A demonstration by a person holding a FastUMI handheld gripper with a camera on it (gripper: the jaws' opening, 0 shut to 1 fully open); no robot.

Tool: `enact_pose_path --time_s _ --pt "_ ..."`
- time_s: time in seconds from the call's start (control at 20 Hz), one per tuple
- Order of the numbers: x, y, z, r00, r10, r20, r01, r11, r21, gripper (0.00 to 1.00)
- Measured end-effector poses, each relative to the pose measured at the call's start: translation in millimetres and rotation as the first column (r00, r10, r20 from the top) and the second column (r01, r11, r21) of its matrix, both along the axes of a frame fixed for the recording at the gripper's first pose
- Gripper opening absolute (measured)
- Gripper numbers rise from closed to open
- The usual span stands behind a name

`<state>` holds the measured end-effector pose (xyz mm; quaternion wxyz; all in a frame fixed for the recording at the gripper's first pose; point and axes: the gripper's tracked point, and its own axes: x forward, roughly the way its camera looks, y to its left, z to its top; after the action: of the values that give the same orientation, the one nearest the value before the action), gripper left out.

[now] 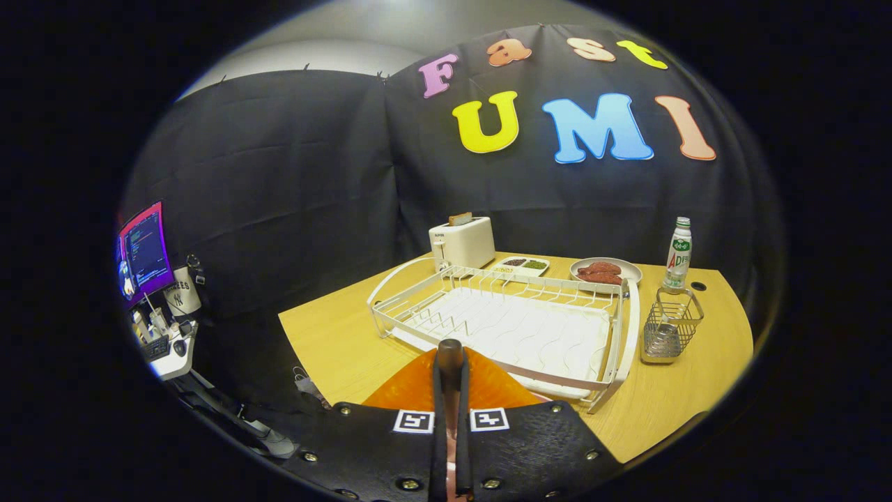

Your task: Take the plate from the dish rack, then take the spoon from the basket and place it into the plate.

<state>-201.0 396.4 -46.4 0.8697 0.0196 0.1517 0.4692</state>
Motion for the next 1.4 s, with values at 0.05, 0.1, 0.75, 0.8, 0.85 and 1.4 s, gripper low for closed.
enact_pose_path --time_s 0.05,0.1,0.75,0.8,0.85,1.4 --pt "-1.6 -0.6 0.2 1.0 0.005 0.004 -0.005 1.0 -0.003 0.05" --pt "-2.8 -1.5 0.7 1.0 0.008 0.006 -0.008 1.0 -0.004 0.05" --pt "1.2 -23.6 52.0 0.998 0.007 0.065 -0.008 1.0 0.025 0.13" --pt "3.1 -24.5 58.2 0.997 0.003 0.074 -0.006 0.999 0.033 0.13" --pt "4.6 -26.1 64.9 0.997 0.001 0.082 -0.005 0.999 0.041 0.13" --pt "5.0 -31.4 92.4 0.99 -0.006 0.14 -0.005 0.997 0.077 0.13"
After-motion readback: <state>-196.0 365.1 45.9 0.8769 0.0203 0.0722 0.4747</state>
